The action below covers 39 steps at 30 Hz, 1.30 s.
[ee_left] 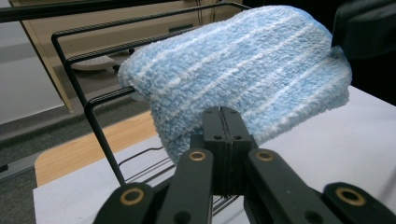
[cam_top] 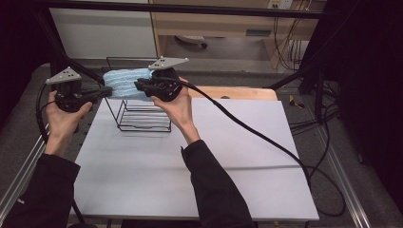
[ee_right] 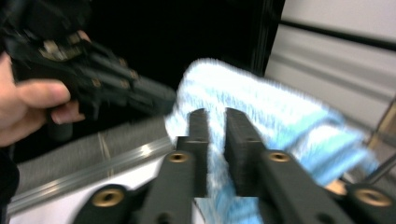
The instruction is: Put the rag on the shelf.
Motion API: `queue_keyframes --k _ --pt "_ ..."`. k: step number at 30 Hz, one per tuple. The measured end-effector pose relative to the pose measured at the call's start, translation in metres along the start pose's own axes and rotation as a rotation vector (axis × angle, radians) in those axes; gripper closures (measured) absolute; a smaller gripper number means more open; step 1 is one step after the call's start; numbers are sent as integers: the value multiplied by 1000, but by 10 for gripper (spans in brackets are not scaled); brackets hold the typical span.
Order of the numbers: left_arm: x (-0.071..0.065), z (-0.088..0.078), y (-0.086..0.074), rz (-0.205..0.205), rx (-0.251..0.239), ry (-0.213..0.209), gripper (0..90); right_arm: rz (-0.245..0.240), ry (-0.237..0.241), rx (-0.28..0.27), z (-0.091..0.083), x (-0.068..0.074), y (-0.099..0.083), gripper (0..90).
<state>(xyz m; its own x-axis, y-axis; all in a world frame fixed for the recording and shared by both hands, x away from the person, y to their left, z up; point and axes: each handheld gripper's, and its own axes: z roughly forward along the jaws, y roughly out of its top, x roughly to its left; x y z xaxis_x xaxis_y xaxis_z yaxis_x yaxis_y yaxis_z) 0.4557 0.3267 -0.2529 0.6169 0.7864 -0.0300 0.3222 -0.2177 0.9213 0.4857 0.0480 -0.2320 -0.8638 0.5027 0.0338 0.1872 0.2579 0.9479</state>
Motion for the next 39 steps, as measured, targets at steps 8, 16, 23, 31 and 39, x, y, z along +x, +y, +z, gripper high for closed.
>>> queue_keyframes --k 8,16,23,31,39 --pt "2 5 -8 -2 -4 11 897 14 -35 77 9 -8 -21 900" --pt "4 19 -14 -23 -18 33 897 7 -76 70 14 -16 -34 894" --pt "7 23 -15 -48 -41 35 896 3 -95 53 20 -19 -39 881" --pt "5 4 -14 -43 -61 26 823 -24 -75 16 9 -11 -33 791" --pt "0 -11 -6 -43 -70 38 696 -28 -74 -28 -11 -7 -21 706"
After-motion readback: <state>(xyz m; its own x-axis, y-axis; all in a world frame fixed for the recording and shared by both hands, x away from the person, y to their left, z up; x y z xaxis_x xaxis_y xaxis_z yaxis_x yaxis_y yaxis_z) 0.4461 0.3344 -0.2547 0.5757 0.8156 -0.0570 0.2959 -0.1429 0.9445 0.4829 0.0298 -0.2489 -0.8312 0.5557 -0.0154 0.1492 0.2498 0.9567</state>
